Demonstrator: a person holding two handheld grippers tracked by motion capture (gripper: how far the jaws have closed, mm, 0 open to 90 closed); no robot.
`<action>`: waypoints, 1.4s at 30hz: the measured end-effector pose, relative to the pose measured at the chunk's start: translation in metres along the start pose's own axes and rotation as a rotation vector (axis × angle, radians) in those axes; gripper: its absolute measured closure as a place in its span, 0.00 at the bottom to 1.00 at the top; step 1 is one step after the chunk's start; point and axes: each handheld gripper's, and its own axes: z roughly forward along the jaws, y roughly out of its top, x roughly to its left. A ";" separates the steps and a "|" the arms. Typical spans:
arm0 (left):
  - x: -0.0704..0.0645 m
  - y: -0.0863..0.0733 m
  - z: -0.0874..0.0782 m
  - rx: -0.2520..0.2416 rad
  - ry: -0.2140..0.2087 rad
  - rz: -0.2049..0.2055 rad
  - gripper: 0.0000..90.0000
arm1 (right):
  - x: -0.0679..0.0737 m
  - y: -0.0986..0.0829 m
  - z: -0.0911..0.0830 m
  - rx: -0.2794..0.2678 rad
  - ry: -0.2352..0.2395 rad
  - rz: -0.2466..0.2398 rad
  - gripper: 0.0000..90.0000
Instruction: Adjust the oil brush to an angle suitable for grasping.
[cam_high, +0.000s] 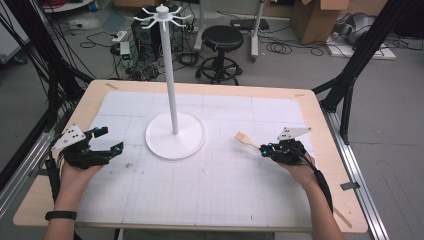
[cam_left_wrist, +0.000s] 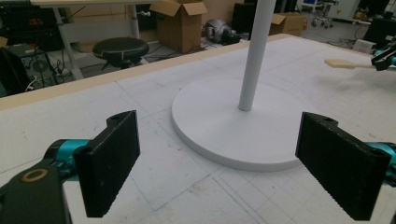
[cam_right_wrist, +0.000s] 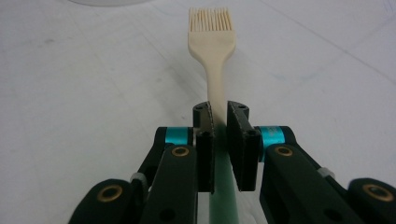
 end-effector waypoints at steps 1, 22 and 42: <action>0.000 0.000 -0.001 -0.002 -0.001 0.000 0.16 | 0.003 0.004 0.000 -0.006 0.010 -0.009 0.91; 0.000 0.003 -0.005 -0.033 -0.004 -0.008 0.16 | 0.084 0.082 0.061 -0.023 0.293 -0.220 0.91; -0.002 0.003 -0.003 -0.028 -0.014 -0.005 0.16 | 0.163 0.098 0.131 0.092 0.474 -0.371 0.91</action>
